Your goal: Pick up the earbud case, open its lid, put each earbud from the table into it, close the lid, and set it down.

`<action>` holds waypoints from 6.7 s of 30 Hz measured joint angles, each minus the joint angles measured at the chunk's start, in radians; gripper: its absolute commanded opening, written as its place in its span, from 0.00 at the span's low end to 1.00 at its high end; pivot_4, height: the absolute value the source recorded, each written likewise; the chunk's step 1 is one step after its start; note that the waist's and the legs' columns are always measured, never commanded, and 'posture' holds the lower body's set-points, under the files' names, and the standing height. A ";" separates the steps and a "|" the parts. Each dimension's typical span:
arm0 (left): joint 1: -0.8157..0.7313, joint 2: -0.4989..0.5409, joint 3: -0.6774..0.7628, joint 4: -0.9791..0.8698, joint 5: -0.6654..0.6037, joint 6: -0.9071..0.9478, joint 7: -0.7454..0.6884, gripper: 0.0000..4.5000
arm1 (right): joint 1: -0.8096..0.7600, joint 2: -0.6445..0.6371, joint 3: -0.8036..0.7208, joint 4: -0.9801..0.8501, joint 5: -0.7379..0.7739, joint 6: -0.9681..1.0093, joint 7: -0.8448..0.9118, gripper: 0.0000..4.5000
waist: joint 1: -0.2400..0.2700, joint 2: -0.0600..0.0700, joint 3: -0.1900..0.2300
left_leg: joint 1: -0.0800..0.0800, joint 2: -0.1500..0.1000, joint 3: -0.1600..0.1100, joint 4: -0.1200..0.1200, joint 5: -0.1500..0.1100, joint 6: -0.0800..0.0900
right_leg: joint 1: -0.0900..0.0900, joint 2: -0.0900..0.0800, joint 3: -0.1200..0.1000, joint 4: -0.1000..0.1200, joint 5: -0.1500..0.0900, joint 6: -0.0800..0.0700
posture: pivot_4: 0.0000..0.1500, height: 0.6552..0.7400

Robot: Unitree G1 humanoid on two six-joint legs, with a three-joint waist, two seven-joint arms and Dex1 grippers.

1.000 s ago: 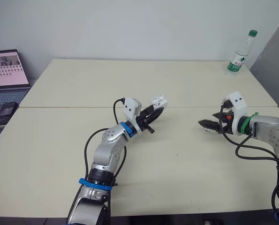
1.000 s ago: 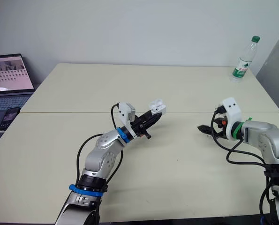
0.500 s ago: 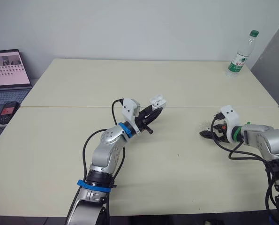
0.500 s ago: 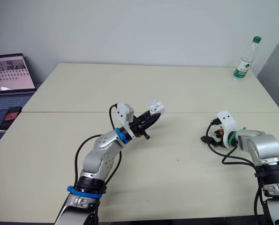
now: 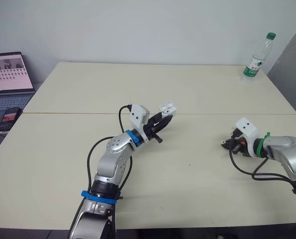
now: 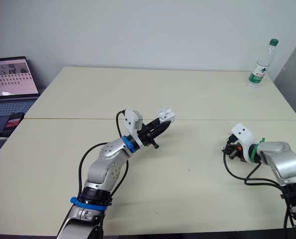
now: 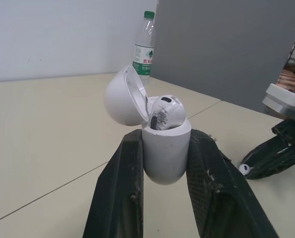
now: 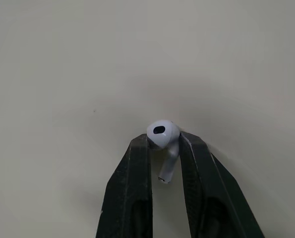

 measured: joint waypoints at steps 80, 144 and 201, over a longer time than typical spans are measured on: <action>0.027 -0.006 -0.004 -0.030 -0.001 0.007 0.029 0.18 | 0.022 -0.208 0.191 -0.290 -0.581 -0.205 0.555 0.09 | -0.001 0.001 0.001 | 0.005 0.000 0.002 0.003 0.000 0.000 | 0.002 0.000 0.001 0.004 0.001 0.001 | 1.00 0.95; 0.022 -0.070 -0.010 -0.077 -0.018 0.080 0.060 0.18 | -0.128 0.671 -0.272 -0.371 0.240 -0.031 -0.349 0.09 | -0.001 0.001 0.001 | 0.002 0.000 0.001 0.002 0.000 0.000 | 0.001 0.000 0.001 0.004 0.002 0.001 | 1.00 0.95; 0.047 -0.042 -0.052 -0.087 -0.072 0.096 -0.027 0.18 | -0.140 0.589 -0.351 -0.326 0.488 0.081 -0.386 0.98 | -0.001 0.002 0.001 | 0.001 0.000 0.000 0.002 0.000 0.000 | 0.001 0.000 0.001 0.003 0.001 0.001 | 1.00 0.95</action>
